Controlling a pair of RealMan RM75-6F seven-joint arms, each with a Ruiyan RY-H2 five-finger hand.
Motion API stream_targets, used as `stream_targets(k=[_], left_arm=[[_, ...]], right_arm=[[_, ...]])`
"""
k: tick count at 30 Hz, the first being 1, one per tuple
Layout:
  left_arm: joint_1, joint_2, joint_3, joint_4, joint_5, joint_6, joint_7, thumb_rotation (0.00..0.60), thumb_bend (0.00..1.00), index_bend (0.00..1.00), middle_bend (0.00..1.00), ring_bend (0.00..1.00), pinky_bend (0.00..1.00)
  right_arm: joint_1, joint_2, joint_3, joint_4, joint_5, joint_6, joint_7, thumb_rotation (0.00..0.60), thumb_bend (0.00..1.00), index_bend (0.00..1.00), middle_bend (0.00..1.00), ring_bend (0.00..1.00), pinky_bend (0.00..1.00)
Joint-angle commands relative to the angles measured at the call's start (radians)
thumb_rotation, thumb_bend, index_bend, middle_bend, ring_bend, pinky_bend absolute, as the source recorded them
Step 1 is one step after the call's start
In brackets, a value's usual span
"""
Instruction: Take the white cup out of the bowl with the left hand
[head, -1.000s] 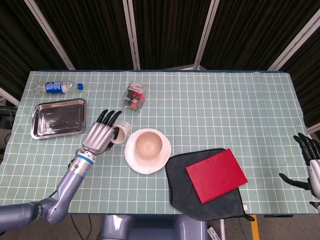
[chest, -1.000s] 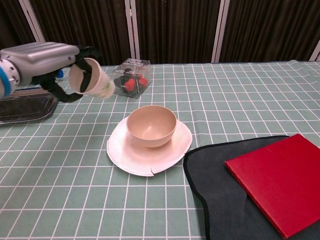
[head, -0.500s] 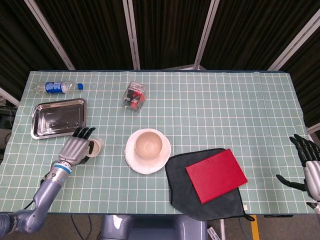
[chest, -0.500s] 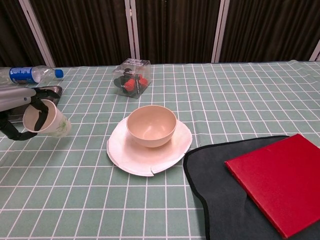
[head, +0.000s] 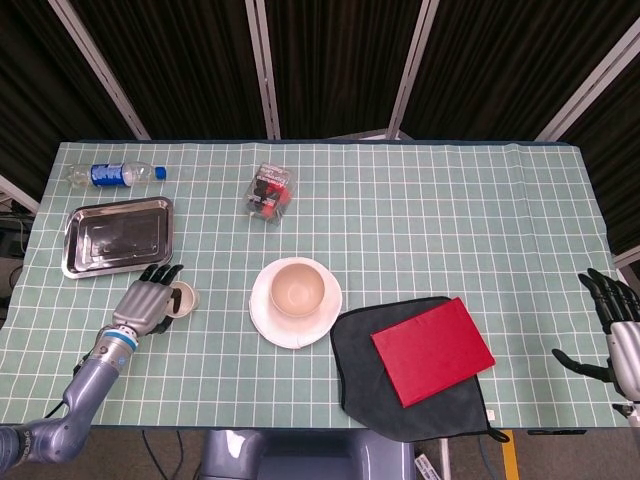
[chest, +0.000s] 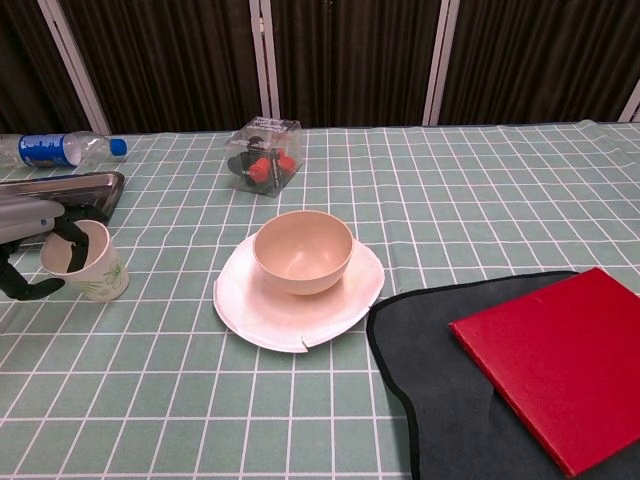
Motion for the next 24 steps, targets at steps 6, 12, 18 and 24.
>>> stream_targets(k=[6,12,18,24], left_arm=[[0.038,0.002,-0.012,0.009,0.088,0.098,-0.05,0.6,0.32,0.31,0.0,0.0,0.0],[0.096,0.052,-0.025,-0.043,0.202,0.209,-0.153,0.6,0.29,0.27,0.0,0.0,0.0],[0.206,0.079,-0.012,-0.068,0.355,0.416,-0.252,0.6,0.29,0.25,0.0,0.0,0.0],[0.335,0.06,0.024,-0.025,0.428,0.592,-0.286,0.6,0.26,0.17,0.0,0.0,0.0]], right_arm=[[0.0,-0.005,-0.001,0.003,-0.006,0.003,-0.006,0.6,0.03,0.04,0.0,0.0,0.0],[0.003,-0.009,-0.001,0.008,-0.006,-0.001,-0.012,0.6,0.03,0.04,0.0,0.0,0.0],[0.007,-0.021,-0.003,0.016,-0.004,-0.008,-0.035,0.6,0.03,0.04,0.0,0.0,0.0],[0.013,-0.038,-0.005,0.018,0.001,-0.021,-0.08,0.6,0.03,0.04,0.0,0.0,0.0]])
